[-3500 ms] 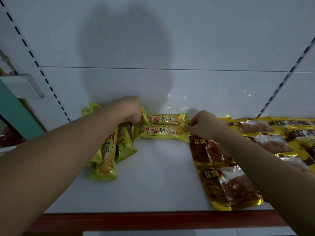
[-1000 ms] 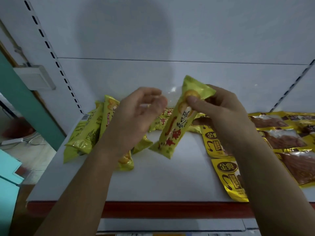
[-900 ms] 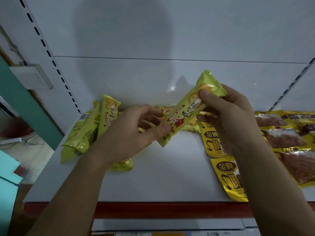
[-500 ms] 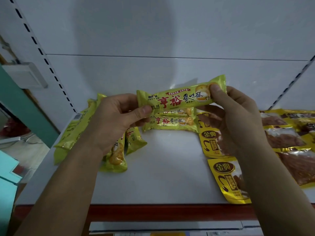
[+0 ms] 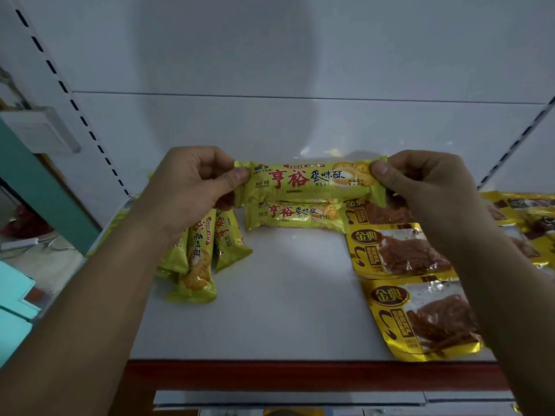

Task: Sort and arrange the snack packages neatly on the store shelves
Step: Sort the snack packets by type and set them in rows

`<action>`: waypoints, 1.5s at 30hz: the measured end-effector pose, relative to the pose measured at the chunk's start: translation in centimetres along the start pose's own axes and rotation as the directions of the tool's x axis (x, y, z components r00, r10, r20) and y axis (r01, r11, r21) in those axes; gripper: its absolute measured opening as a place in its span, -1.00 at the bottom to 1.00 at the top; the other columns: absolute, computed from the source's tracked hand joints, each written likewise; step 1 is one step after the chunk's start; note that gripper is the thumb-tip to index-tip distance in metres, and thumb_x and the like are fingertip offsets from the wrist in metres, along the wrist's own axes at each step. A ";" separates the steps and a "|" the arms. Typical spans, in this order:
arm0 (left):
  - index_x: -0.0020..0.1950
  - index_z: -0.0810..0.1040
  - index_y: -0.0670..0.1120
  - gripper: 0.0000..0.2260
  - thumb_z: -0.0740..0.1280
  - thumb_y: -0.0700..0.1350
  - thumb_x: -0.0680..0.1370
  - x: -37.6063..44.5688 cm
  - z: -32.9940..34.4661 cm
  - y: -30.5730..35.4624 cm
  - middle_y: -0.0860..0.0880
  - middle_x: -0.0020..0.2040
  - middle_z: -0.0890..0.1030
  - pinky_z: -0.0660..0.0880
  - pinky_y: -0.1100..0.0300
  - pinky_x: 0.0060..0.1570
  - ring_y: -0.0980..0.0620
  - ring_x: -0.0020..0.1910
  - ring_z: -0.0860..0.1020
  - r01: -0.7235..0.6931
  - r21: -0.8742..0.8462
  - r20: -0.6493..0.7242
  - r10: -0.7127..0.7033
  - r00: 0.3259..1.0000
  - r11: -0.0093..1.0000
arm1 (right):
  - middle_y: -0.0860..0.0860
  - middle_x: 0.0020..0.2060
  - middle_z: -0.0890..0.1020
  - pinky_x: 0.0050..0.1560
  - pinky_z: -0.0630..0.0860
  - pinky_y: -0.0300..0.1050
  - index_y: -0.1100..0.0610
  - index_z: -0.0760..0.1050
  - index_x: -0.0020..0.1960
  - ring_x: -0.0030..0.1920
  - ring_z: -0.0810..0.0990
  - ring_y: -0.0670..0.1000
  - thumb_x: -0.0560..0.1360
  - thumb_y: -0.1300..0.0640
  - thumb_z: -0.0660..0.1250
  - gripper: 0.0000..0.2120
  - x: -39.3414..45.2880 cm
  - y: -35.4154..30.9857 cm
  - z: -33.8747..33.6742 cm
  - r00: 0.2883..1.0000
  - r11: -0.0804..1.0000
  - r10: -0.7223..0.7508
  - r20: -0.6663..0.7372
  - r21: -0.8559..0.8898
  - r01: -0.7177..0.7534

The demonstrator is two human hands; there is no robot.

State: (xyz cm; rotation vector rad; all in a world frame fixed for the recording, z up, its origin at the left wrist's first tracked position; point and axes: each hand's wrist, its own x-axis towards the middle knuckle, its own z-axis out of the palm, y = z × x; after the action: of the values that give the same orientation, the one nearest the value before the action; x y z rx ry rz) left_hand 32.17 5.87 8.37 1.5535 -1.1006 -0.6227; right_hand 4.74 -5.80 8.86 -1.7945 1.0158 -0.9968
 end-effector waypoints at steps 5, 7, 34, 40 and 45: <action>-0.19 0.63 -0.04 -0.86 0.45 -0.10 0.56 0.7 0.9 -1.7 0.01 -0.34 0.70 0.64 0.02 -0.12 0.05 -0.31 0.69 -0.019 0.481 0.053 -0.008 0.999 0.877 | 0.17 -0.37 0.64 -0.28 0.48 -0.17 0.21 0.64 -0.14 -0.43 0.52 -0.08 0.56 0.12 0.42 -0.83 0.8 2.1 -0.4 0.983 0.975 0.111 0.146 -0.209 -0.079; -0.20 0.63 -0.03 -0.85 0.46 -0.05 0.55 1.0 1.7 -2.0 0.02 -0.34 0.69 0.59 0.10 -0.18 0.04 -0.29 0.68 -0.047 0.646 0.113 -0.035 0.993 0.762 | 0.08 -0.43 0.64 -0.28 0.45 -0.14 0.20 0.63 -0.16 -0.48 0.52 -0.13 0.54 0.13 0.45 -0.84 1.1 3.1 -0.1 0.976 0.945 0.141 0.169 -0.315 -0.082; -0.22 0.57 0.00 -0.78 0.34 0.05 0.58 2.0 2.7 -2.7 0.09 -0.17 0.55 0.30 -0.19 0.27 -0.06 0.10 0.47 -0.235 0.933 0.276 -0.125 0.953 0.272 | 0.01 -0.37 0.67 -0.45 0.41 -0.35 0.13 0.64 -0.09 -0.55 0.54 -0.22 0.52 0.06 0.49 -0.86 1.8 5.0 2.4 0.945 0.798 0.250 0.213 -0.597 -0.077; -0.20 0.51 0.08 -0.80 0.35 0.10 0.59 1.8 2.5 -2.7 0.05 -0.02 0.38 0.26 -0.22 0.33 -0.08 0.26 0.37 -0.213 0.938 0.262 -0.153 0.953 0.275 | 0.00 -0.40 0.65 -0.37 0.45 -0.19 0.08 0.65 -0.23 -0.42 0.56 -0.02 0.52 0.02 0.48 -0.81 2.0 5.5 3.1 0.947 0.775 0.252 0.200 -0.627 -0.074; -0.15 0.58 0.05 -0.81 0.37 0.12 0.58 1.8 2.3 -3.1 0.04 0.03 0.39 0.23 -0.27 0.36 -0.08 0.29 0.35 -0.225 0.920 0.287 -0.161 0.944 0.321 | -0.11 -0.44 0.65 -0.46 0.36 -0.28 0.08 0.68 -0.23 -0.49 0.53 -0.17 0.52 0.02 0.48 -0.81 2.0 5.4 2.7 0.946 0.766 0.265 0.188 -0.637 -0.087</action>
State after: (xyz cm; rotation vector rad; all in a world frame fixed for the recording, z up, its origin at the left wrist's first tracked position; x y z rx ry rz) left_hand 32.05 3.20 5.10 2.4901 -1.9875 -0.1155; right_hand 6.57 -8.71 3.46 -2.2281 1.4167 -0.2746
